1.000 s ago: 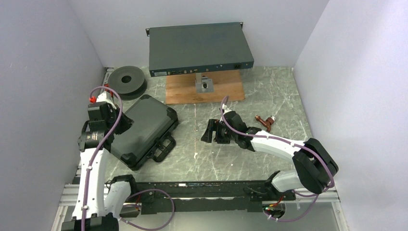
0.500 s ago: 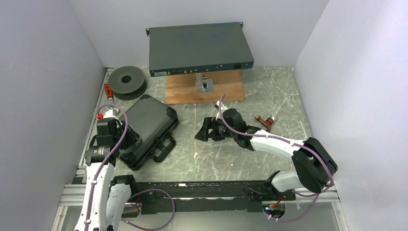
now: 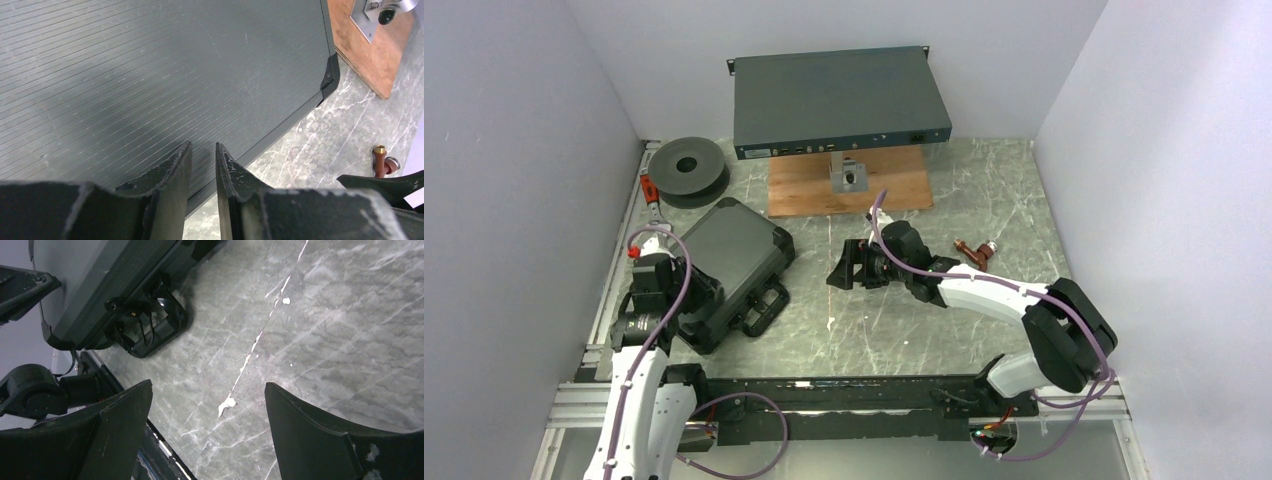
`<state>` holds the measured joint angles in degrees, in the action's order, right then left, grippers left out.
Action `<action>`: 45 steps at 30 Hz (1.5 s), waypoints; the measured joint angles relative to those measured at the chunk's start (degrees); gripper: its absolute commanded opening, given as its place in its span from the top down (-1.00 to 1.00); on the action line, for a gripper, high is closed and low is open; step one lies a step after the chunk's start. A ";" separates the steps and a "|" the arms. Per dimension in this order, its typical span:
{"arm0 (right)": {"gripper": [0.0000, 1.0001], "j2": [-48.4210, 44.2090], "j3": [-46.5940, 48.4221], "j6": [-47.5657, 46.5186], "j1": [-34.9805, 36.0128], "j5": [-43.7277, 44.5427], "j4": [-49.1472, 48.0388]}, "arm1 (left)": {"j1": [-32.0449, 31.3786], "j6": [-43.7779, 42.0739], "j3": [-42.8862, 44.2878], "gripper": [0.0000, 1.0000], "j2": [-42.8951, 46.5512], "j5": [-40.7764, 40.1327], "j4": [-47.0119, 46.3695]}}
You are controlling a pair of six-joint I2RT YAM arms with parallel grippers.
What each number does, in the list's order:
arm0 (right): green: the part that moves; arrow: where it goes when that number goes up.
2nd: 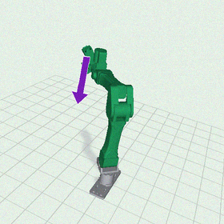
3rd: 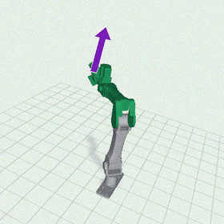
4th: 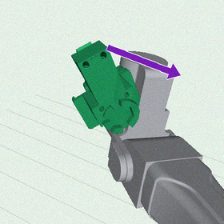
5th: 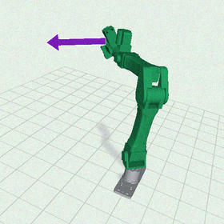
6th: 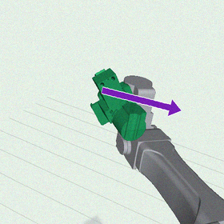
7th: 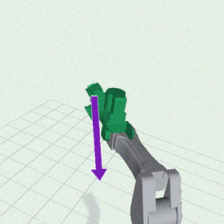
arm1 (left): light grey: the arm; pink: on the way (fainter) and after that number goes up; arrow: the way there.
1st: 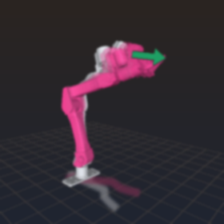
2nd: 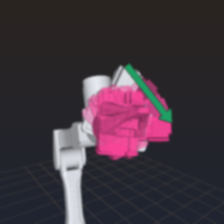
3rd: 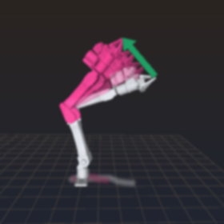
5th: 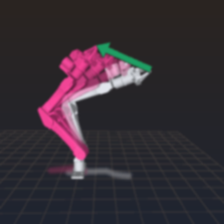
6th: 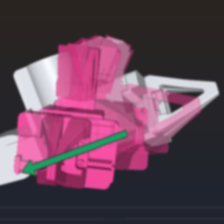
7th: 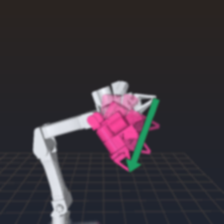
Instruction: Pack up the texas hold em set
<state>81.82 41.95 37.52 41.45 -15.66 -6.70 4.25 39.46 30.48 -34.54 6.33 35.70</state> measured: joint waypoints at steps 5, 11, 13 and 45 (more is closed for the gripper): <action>-0.56 1.51 1.20 0.00 0.07 0.09 0.09 | -0.17 3.65 -3.96 0.50 0.83 0.50 -6.40; -0.38 4.37 1.60 0.24 1.09 0.04 0.09 | -0.24 7.21 -8.50 0.69 2.89 0.72 -13.07; -0.31 5.20 1.92 0.31 1.70 0.02 0.11 | -0.24 8.09 -9.49 0.74 2.99 0.87 -14.64; 0.45 24.13 14.58 6.12 14.27 -1.07 -4.55 | -0.74 9.86 -12.04 1.00 7.06 -0.24 -16.39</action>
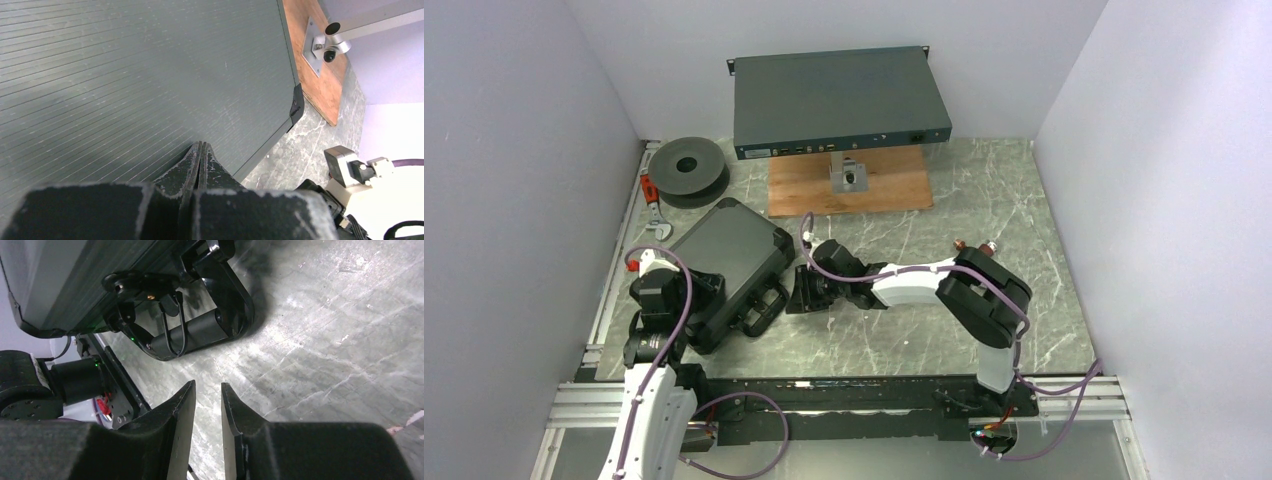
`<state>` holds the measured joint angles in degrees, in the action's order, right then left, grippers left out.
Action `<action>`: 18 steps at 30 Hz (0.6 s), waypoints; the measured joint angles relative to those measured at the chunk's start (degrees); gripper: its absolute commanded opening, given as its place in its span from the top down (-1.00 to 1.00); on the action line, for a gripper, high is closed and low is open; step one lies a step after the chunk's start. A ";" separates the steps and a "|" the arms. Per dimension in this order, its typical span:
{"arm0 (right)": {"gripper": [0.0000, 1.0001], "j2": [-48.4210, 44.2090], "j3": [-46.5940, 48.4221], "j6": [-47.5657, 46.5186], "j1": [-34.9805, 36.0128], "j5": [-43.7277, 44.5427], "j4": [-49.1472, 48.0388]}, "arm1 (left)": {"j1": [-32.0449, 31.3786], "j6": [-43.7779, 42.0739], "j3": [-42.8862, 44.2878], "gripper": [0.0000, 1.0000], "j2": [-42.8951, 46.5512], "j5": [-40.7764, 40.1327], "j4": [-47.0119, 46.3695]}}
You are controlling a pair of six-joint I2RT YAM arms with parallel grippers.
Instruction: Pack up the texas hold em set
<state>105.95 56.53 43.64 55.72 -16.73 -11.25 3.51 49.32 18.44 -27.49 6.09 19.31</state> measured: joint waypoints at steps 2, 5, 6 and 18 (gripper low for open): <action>0.45 0.98 0.04 0.79 0.22 -0.24 -0.72 | 0.00 0.00 0.00 1.00 0.00 0.02 0.04; 0.48 2.03 0.11 1.77 0.33 -0.39 -1.44 | 0.00 -0.02 0.09 1.00 -0.07 0.02 0.20; 0.50 2.29 0.11 2.03 0.37 -0.39 -1.70 | 0.00 -0.02 0.17 1.00 -0.07 0.02 0.24; 0.75 5.25 1.92 4.37 0.92 -0.35 -3.89 | 0.00 0.00 0.22 1.00 -0.09 0.02 0.50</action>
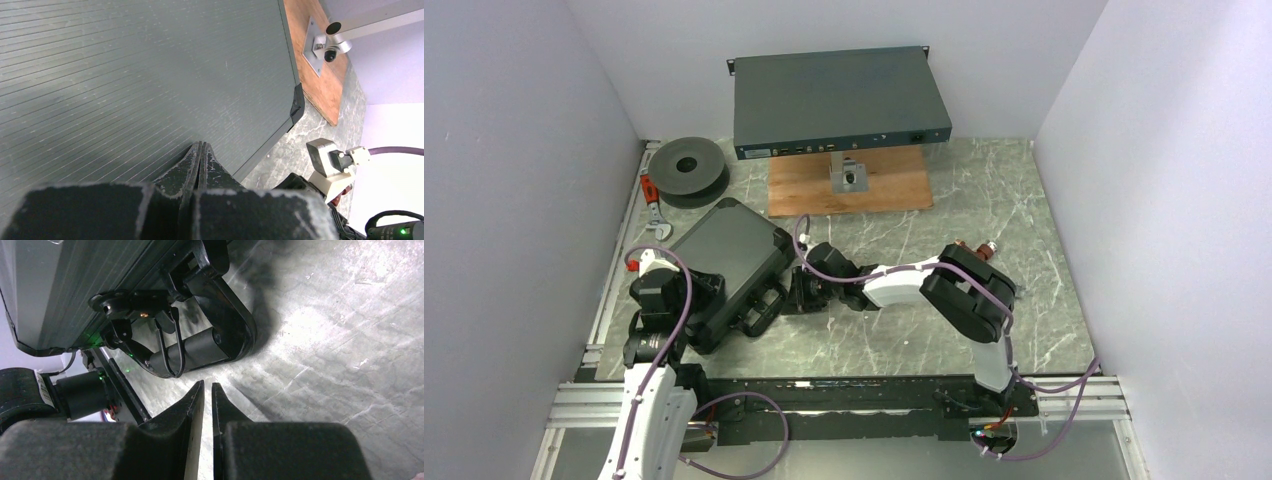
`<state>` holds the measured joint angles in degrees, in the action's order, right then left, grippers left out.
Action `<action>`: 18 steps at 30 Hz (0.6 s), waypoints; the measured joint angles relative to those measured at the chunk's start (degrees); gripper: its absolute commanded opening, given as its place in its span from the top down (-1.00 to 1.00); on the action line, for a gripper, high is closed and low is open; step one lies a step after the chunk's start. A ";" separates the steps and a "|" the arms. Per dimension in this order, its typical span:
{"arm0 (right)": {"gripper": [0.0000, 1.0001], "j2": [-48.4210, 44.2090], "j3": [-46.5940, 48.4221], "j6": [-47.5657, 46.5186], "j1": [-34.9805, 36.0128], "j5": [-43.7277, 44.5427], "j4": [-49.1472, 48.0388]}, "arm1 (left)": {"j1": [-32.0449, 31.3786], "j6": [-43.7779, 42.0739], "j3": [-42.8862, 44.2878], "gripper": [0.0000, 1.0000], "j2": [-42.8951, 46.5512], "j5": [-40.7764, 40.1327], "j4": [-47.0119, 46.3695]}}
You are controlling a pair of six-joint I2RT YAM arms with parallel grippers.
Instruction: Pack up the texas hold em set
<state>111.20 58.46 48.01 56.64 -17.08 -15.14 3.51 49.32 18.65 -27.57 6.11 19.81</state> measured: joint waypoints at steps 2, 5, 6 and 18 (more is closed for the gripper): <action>0.76 0.26 0.00 0.22 0.09 0.00 -0.04 | 0.00 0.02 0.00 1.00 0.00 0.00 0.00; 0.77 0.37 0.00 0.28 0.20 0.00 -0.09 | 0.00 0.11 0.00 1.00 0.00 0.00 0.00; 0.77 0.37 0.00 0.28 0.20 0.00 -0.20 | 0.00 0.11 0.00 1.00 0.00 0.00 0.00; 1.00 2.01 1.44 1.05 0.50 -0.04 -0.94 | 0.00 0.13 0.00 1.00 0.00 0.00 0.00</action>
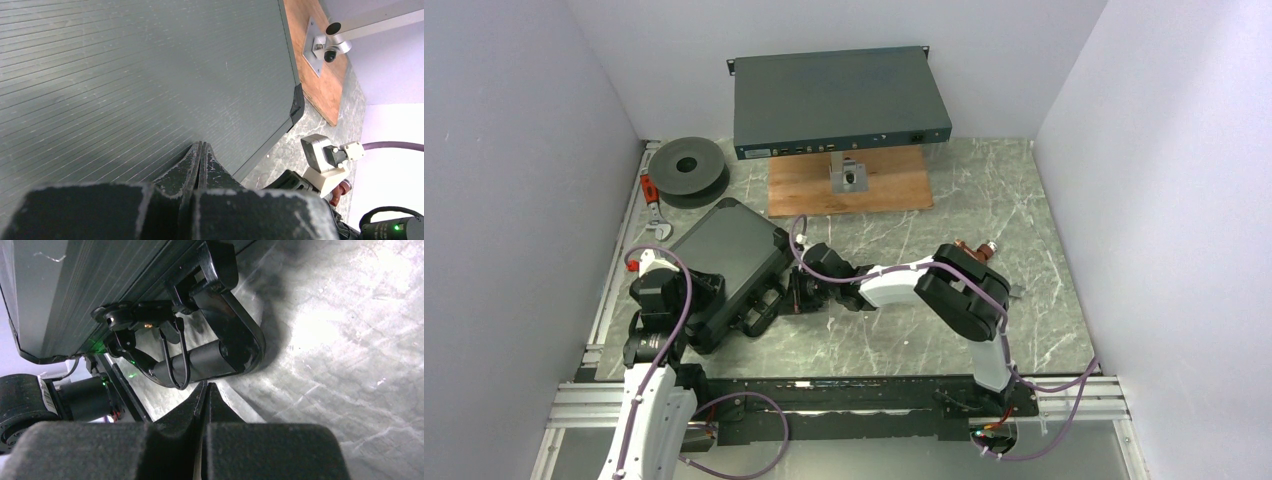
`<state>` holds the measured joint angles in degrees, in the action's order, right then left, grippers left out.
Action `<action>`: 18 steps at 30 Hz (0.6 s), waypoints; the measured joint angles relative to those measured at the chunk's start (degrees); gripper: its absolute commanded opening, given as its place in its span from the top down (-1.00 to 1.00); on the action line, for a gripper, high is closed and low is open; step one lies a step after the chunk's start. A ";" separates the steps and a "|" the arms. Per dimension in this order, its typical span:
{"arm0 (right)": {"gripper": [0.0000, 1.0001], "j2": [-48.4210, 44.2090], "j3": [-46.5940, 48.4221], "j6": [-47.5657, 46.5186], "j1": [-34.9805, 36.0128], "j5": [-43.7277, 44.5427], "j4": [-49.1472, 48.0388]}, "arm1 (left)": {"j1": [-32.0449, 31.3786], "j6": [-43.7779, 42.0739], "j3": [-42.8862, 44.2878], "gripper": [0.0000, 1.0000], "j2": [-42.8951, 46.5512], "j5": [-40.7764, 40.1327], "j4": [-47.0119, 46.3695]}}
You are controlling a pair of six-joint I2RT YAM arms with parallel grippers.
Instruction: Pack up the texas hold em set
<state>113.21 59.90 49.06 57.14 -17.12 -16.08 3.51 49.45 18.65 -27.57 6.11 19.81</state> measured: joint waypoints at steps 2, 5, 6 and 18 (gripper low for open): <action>1.00 0.50 0.50 0.09 0.02 0.00 -0.26 | 0.00 0.00 0.00 1.00 0.00 0.00 0.00; 1.00 1.20 0.94 0.24 0.07 -0.20 -0.44 | 0.00 0.00 0.00 1.00 0.02 0.00 0.00; 1.00 1.31 0.96 0.26 0.07 -0.42 -0.50 | 0.00 0.00 0.00 1.00 0.02 0.00 0.00; 1.00 1.57 1.81 0.48 0.46 -1.38 -0.57 | 0.00 0.00 -0.04 1.00 0.15 0.00 0.00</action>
<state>114.78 61.71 49.54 57.60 -18.50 -16.64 3.51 49.45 18.61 -27.42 6.11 19.81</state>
